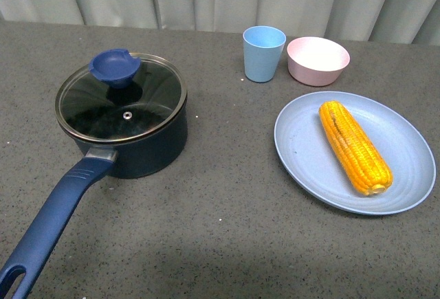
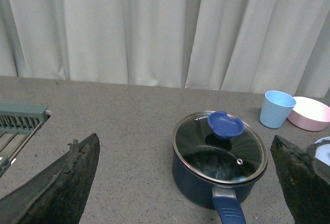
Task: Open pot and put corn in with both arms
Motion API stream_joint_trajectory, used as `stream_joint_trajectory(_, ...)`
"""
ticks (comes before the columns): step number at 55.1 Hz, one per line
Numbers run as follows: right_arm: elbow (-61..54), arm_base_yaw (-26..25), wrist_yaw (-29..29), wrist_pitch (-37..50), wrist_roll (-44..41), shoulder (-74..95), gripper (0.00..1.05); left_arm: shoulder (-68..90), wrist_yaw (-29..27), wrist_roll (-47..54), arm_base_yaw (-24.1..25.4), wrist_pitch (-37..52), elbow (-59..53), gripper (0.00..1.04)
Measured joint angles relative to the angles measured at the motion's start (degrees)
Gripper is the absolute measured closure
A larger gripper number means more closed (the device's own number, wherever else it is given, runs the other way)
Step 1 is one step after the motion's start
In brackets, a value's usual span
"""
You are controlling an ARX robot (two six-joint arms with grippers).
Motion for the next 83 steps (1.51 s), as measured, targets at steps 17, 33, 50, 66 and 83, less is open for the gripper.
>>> stream_joint_trajectory(17, 0.00, 0.00, 0.02, 0.00, 0.00, 0.00, 0.09, 0.00, 0.02, -0.02, 0.00, 0.00, 0.00, 0.06)
stream_joint_trajectory(33, 0.00, 0.00, 0.02, 0.00, 0.02, 0.00, 0.09, 5.60, -13.81, -5.11, -3.61, -6.16, 2.10, 0.06)
stream_joint_trajectory(50, 0.00, 0.00, 0.02, 0.00, 0.02, 0.00, 0.09, 51.91, -8.74, -12.07, -0.26, 36.26, 5.92, 0.06)
stream_joint_trajectory(66, 0.00, 0.00, 0.02, 0.00, 0.00, 0.00, 0.09, 88.11, -5.95, -13.60, -1.16, 52.50, 20.63, 0.06)
stream_joint_trajectory(83, 0.00, 0.00, 0.02, 0.00, 0.00, 0.00, 0.09, 100.85, -6.34, -12.81, -5.46, 52.41, 33.33, 0.06)
